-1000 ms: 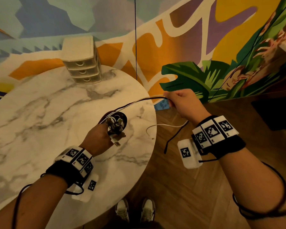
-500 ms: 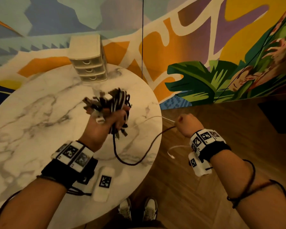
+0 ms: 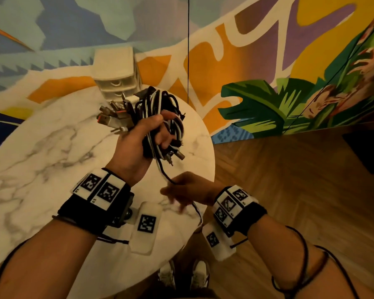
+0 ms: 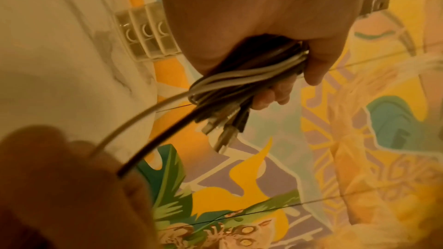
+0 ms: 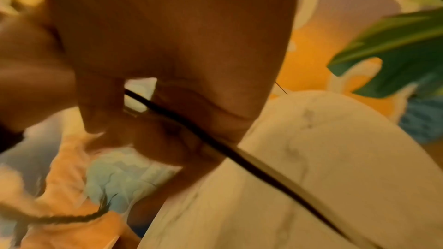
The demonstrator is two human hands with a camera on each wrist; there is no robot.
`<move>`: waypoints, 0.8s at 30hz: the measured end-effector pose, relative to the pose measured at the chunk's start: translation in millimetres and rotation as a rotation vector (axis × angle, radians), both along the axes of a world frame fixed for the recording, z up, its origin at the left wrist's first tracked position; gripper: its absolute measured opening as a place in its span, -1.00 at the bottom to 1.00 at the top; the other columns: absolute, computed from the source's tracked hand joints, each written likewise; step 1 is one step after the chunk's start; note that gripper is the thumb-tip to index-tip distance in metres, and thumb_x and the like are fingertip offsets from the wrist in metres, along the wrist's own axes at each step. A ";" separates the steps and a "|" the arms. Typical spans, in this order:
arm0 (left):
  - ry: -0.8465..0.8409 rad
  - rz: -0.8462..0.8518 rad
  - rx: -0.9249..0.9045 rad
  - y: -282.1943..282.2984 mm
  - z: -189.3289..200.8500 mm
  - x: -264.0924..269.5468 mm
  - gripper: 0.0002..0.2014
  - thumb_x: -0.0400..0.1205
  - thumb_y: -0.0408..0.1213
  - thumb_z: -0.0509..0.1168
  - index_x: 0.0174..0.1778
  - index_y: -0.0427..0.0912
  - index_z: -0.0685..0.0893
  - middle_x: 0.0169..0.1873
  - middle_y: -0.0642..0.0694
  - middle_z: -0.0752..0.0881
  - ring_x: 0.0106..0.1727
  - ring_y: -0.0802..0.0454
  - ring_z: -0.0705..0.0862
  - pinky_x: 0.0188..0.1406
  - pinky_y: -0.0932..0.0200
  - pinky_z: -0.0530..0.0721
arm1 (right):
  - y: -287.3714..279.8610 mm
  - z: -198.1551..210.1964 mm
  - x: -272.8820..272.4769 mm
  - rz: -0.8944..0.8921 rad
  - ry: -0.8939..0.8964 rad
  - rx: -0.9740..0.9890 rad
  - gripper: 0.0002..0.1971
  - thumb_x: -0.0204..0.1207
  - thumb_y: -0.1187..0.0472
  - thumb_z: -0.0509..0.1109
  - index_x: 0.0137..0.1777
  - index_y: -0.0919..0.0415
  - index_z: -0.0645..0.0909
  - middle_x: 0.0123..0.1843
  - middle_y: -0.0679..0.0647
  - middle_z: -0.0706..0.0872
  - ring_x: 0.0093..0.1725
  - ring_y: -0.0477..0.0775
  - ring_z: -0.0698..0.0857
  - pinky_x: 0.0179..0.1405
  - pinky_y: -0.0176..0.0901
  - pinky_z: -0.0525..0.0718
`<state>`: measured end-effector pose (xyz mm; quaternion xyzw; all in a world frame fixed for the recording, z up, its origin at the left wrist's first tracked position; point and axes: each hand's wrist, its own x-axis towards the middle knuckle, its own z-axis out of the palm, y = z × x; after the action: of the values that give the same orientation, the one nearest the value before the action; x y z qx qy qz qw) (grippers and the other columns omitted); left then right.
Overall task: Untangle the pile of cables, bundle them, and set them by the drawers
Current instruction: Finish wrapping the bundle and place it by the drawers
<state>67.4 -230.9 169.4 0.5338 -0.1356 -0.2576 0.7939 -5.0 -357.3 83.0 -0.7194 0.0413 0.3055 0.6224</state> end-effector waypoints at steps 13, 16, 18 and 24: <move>-0.192 -0.582 0.346 38.4 3.7 -2.0 -0.76 0.43 -0.01 0.46 -0.35 -0.13 0.75 -0.66 -0.05 0.52 -0.57 -0.02 0.46 -0.36 0.11 0.53 | -62.8 63.6 33.9 0.001 0.059 -0.215 -0.70 0.46 0.30 0.34 -0.51 0.14 0.52 -0.59 0.01 0.30 -0.62 -0.08 0.17 -0.54 -0.20 0.08; -0.456 -0.521 0.643 30.4 10.2 -7.5 -0.87 0.38 -0.03 0.53 -0.45 0.19 0.74 -0.58 -0.03 0.63 -0.52 0.18 0.59 -0.44 0.29 0.61 | -64.4 79.7 40.4 0.027 0.012 -0.443 -0.75 0.56 0.30 0.26 -0.37 0.23 0.51 -0.57 0.05 0.36 -0.60 -0.02 0.23 -0.54 -0.20 0.19; -0.541 -0.490 0.741 28.0 5.8 -6.0 -0.75 0.24 0.12 0.40 -0.38 0.02 0.70 -0.47 -0.09 0.67 -0.45 0.15 0.62 -0.45 0.19 0.63 | -63.6 87.6 41.7 0.034 0.007 -0.498 -0.74 0.59 0.24 0.25 -0.34 0.26 0.53 -0.59 0.03 0.37 -0.62 -0.02 0.25 -0.57 -0.24 0.24; -0.832 -0.419 1.012 32.5 -44.2 10.9 -0.40 0.30 0.32 0.14 -0.07 -0.09 0.74 -0.17 -0.06 0.75 -0.12 -0.09 0.69 -0.12 -0.07 0.66 | -52.2 105.3 39.4 -0.082 -0.029 -0.542 -0.64 0.67 0.11 0.15 -0.38 0.17 0.44 -0.57 0.01 0.35 -0.61 -0.02 0.26 -0.60 -0.26 0.24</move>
<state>78.3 -198.5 125.2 0.8558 -0.3926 -0.2112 0.2624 34.3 -409.4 188.3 -0.8617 0.1416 0.2476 0.4196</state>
